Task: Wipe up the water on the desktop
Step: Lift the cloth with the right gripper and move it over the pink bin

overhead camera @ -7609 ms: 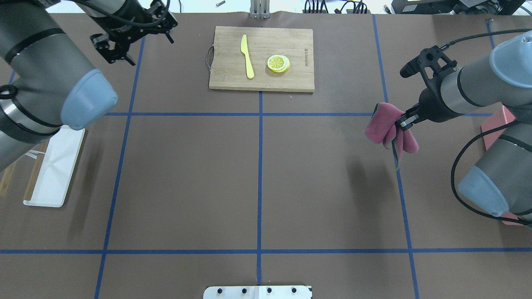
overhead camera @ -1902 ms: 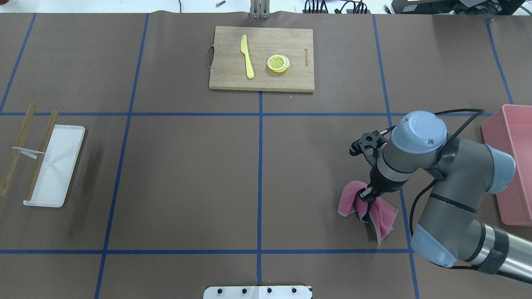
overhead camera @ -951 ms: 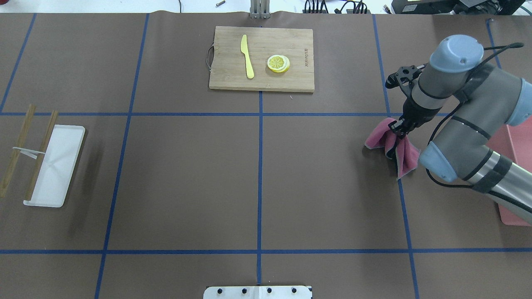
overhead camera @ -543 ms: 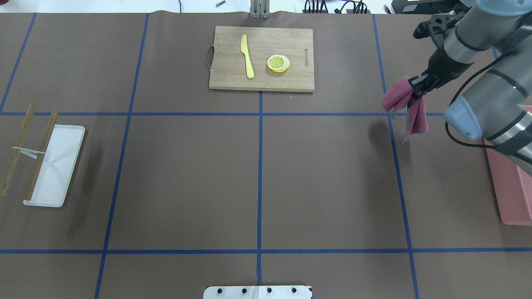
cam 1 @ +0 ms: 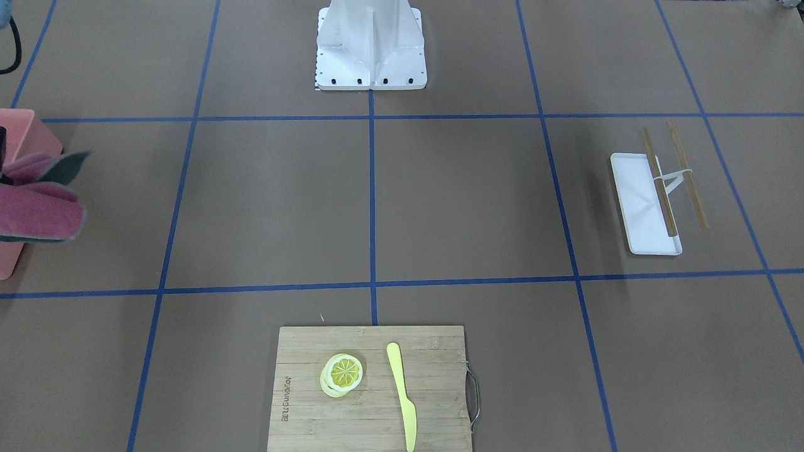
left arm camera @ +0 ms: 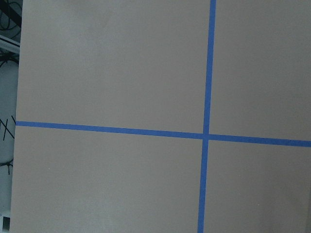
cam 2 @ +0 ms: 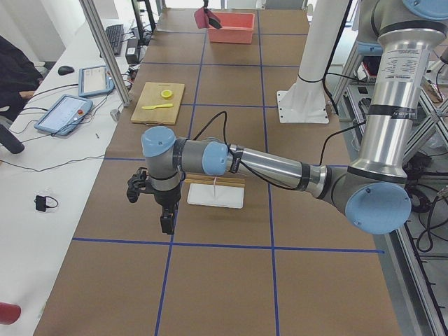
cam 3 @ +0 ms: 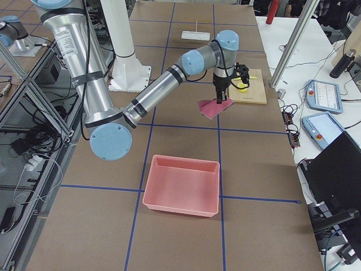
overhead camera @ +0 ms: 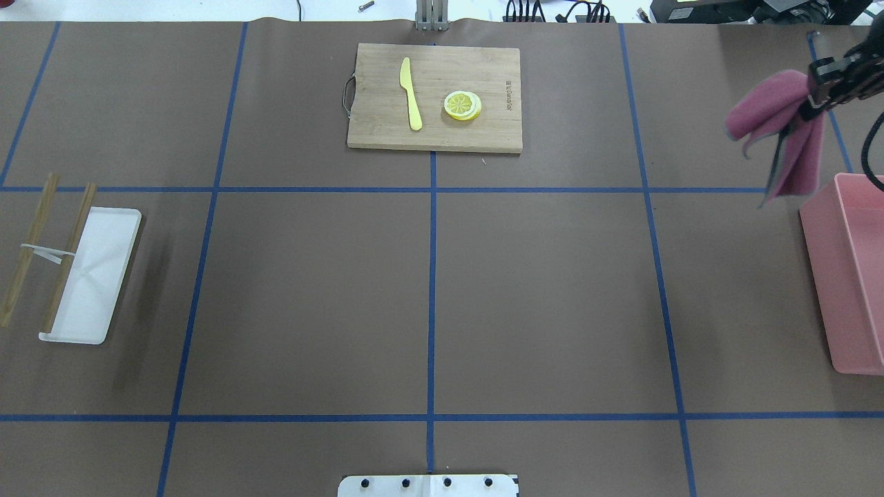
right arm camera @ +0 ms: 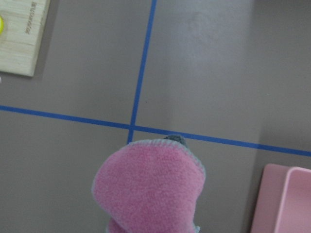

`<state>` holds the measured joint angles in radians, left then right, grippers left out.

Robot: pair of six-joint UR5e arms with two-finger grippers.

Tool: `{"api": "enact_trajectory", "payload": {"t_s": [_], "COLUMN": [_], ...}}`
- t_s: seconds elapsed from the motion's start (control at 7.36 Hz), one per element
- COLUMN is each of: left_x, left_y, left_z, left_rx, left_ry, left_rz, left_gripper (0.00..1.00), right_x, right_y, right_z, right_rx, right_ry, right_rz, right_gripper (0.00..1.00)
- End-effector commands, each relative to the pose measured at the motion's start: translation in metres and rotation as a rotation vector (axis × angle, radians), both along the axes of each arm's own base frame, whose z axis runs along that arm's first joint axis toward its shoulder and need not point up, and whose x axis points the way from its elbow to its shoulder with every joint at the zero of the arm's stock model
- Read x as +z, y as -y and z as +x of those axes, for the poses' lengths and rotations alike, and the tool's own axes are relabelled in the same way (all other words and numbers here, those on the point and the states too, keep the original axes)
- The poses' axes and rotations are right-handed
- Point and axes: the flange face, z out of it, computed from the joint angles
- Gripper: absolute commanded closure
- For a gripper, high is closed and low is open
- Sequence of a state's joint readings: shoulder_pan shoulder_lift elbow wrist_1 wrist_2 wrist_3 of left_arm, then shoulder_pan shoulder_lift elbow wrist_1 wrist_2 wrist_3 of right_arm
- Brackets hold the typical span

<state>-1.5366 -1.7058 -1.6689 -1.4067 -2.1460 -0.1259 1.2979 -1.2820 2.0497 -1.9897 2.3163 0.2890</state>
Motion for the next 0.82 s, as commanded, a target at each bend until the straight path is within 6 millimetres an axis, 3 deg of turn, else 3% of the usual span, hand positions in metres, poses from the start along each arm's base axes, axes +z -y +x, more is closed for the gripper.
{"api": "enact_trajectory", "payload": {"t_s": [0.0, 0.27, 0.41, 0.68], "left_x": [-0.002, -0.002, -0.002, 0.004], "left_y": [0.000, 0.000, -0.001, -0.006], "left_z": [-0.002, -0.002, -0.002, -0.002], "left_rx": [-0.003, -0.003, -0.003, -0.003], "left_ry": [-0.002, -0.002, -0.002, -0.003], "left_rz": [0.005, 0.005, 0.003, -0.006], "left_gripper": [0.02, 0.02, 0.02, 0.02], "right_x": [0.073, 0.154, 0.183, 0.228], "right_y": [-0.048, -0.084, -0.095, -0.089], "right_z": [0.066, 0.105, 0.108, 0.110], "right_rx": [-0.086, -0.168, -0.204, -0.244], "right_ry": [-0.052, -0.096, -0.104, -0.138], "right_rz": [-0.005, -0.039, -0.064, -0.110], "right_gripper": [1.00, 1.00, 1.00, 1.00]}}
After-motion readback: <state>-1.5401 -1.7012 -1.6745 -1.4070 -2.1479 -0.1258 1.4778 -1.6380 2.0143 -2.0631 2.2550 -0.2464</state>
